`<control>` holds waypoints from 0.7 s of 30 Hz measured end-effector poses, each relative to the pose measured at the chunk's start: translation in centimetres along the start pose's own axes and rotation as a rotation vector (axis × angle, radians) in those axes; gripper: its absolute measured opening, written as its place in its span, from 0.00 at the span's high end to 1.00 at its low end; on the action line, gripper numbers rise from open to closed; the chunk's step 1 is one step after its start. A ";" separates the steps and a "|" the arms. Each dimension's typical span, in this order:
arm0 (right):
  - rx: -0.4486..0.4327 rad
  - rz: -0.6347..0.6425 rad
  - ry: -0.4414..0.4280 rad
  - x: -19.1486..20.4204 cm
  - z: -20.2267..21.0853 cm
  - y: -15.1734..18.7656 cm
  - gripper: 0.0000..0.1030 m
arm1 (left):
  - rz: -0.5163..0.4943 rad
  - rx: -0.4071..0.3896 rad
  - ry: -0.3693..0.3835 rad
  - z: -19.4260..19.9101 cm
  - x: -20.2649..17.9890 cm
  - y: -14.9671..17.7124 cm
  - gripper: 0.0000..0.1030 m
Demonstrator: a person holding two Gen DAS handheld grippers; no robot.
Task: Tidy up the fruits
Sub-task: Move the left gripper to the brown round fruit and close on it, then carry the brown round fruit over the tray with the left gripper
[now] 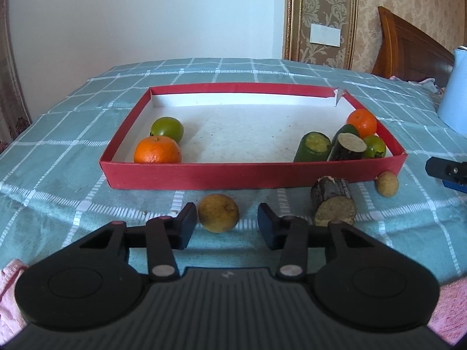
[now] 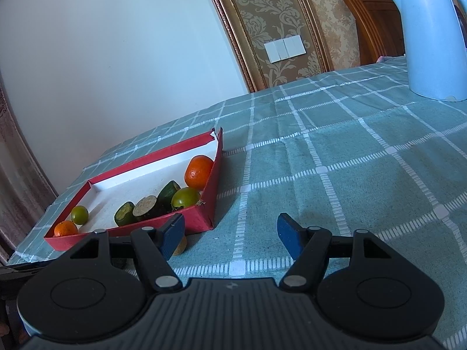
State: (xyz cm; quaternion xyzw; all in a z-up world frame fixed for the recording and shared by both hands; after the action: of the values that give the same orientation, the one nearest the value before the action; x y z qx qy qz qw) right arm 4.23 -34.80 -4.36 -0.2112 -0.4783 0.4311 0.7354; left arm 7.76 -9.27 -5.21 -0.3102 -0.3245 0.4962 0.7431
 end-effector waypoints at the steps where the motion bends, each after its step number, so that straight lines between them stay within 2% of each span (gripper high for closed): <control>1: -0.001 -0.001 0.000 0.0 0.0 0.0 0.32 | -0.001 -0.003 0.002 0.0 0.0 0.0 0.58; 13: 0.004 -0.014 -0.010 -0.1 0.0 0.0 0.32 | -0.003 -0.033 0.012 0.3 0.0 0.4 0.59; 16: 0.006 -0.016 -0.013 -0.2 0.0 0.0 0.32 | 0.006 -0.033 0.013 0.3 0.2 0.4 0.61; 21: 0.005 -0.015 -0.012 -0.2 0.0 0.0 0.32 | 0.020 -0.033 0.004 0.3 0.6 0.4 0.71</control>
State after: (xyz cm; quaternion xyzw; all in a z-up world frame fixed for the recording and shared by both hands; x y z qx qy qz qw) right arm 4.25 -34.95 -4.47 -0.2031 -0.4833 0.4281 0.7361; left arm 7.48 -8.56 -5.19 -0.3266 -0.3279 0.4974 0.7338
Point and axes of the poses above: each gripper's, at about its wrist camera, not at the fingertips, and z roughly against the way its jaws point, x to its left, y to its underside, the point moved 10 cm from there along -z, roughly the way its jaws point, and after that the axes turned 12 degrees about -z, right-handed, at the moved point
